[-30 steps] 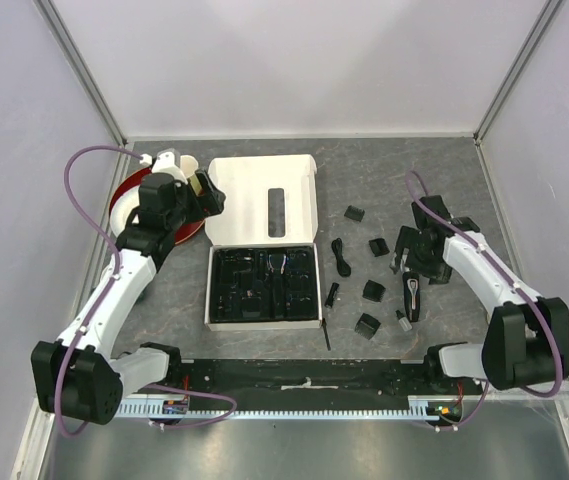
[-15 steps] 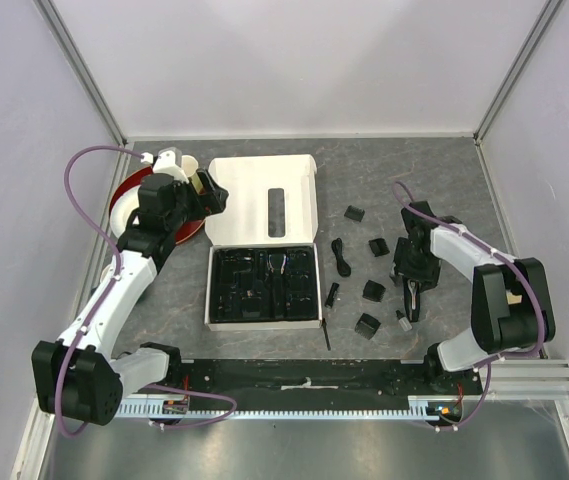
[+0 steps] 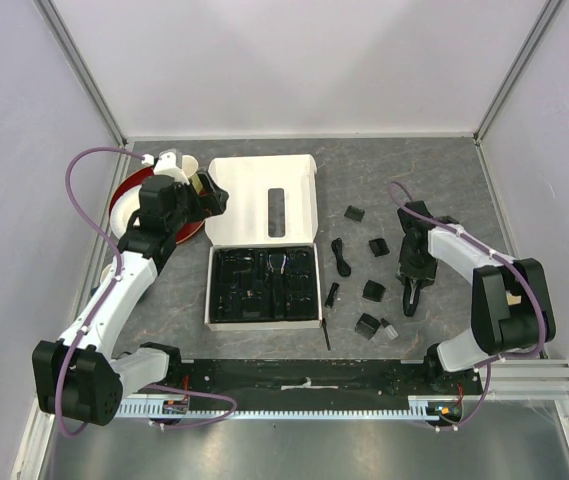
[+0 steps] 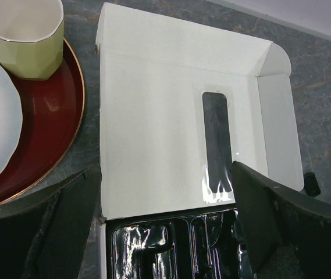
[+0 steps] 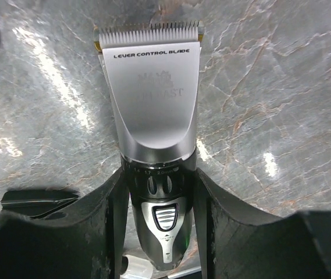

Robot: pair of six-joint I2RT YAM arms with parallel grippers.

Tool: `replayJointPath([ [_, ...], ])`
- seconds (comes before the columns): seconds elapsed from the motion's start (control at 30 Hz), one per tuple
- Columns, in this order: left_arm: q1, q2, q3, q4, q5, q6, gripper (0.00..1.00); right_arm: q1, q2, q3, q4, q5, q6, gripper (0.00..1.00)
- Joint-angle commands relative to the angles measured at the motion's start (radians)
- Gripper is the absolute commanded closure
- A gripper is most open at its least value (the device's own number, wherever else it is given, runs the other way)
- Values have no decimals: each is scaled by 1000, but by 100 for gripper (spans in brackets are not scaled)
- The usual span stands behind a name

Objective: Sort the hair-cutting tools

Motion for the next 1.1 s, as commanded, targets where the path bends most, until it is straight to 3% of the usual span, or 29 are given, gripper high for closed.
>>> replayJointPath([
  [0.0, 3, -17, 0, 37, 10, 7, 2, 19, -94, 83, 39, 85, 8, 72],
  [0.23, 4, -14, 6, 17, 7, 4, 2, 87, -149, 238, 53, 31, 25, 73],
  [0.6, 4, -13, 24, -85, -28, -16, 3, 427, -152, 358, 252, -40, 88, 73],
  [0.8, 3, -29, 21, -173, -108, -41, 3, 610, -65, 370, 393, 20, 145, 73],
  [1.07, 3, -74, -20, -246, -114, -59, 3, 779, 108, 468, 430, 137, 223, 73],
])
